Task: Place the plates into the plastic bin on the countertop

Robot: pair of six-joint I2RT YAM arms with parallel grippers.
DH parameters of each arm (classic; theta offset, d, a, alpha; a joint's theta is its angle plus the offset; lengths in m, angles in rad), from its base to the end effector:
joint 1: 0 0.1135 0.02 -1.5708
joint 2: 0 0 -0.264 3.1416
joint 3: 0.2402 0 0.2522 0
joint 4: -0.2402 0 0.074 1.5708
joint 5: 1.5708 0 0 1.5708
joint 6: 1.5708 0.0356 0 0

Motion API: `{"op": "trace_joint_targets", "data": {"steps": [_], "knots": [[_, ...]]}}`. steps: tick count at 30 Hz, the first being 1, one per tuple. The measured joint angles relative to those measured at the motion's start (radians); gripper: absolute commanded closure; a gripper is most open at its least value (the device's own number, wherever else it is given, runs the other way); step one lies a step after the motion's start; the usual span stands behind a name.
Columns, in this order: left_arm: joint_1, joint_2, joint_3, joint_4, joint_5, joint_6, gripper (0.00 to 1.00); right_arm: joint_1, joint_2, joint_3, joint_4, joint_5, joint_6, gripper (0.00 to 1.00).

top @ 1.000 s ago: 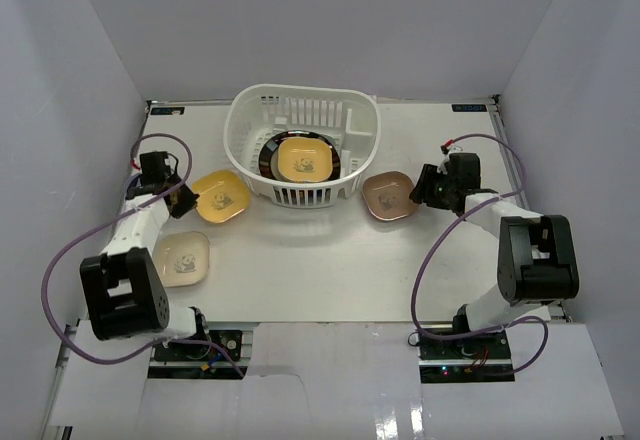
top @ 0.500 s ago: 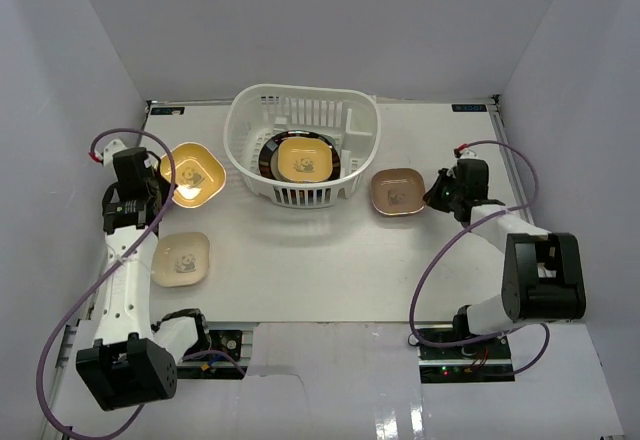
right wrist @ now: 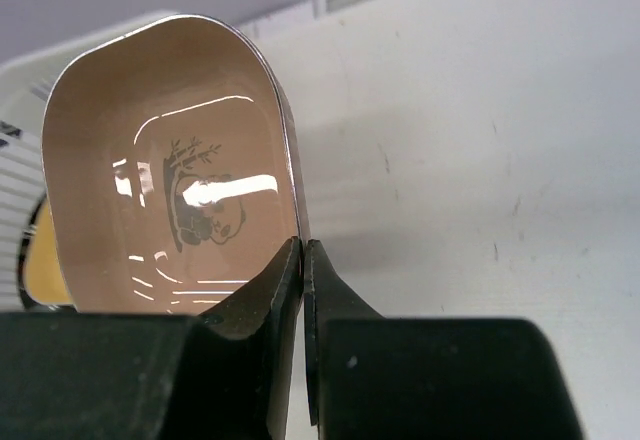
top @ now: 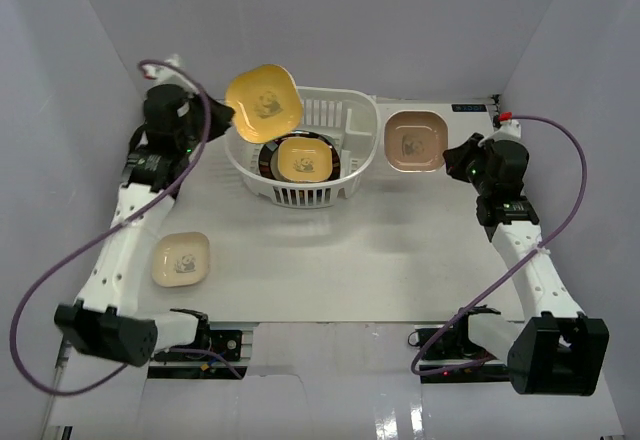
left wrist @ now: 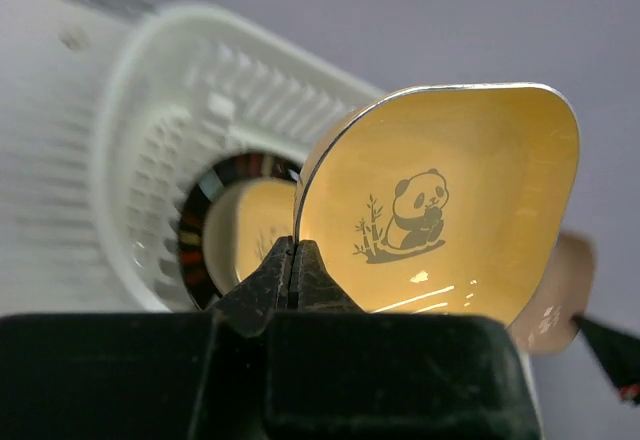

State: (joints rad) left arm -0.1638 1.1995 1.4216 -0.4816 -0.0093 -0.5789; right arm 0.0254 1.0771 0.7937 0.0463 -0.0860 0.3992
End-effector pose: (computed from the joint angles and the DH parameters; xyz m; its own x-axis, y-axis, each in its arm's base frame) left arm 0.2525 -0.0414 0.4439 -0.2963 -0.5055 -0.8103 -0.0094 0.8499 -0.5268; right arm 0.2531 0.0095 0.3094 -0.2586 0.3808 -0.8878 -0.0089 0.9180 0.3964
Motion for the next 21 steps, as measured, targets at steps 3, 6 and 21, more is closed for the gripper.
{"op": "trace_joint_targets", "data": {"steps": [3,6,21], "knots": [[-0.129,0.206,0.053,-0.009,0.012,0.014,1.00,0.033,-0.016,0.084,-0.011,0.001,0.010,0.92],[-0.190,0.384,0.089,-0.030,0.000,0.033,1.00,0.093,-0.018,0.165,-0.025,0.005,0.014,0.92],[-0.234,0.631,0.212,-0.137,-0.163,0.125,0.19,0.455,0.369,0.448,-0.046,0.207,0.049,0.92]]}}
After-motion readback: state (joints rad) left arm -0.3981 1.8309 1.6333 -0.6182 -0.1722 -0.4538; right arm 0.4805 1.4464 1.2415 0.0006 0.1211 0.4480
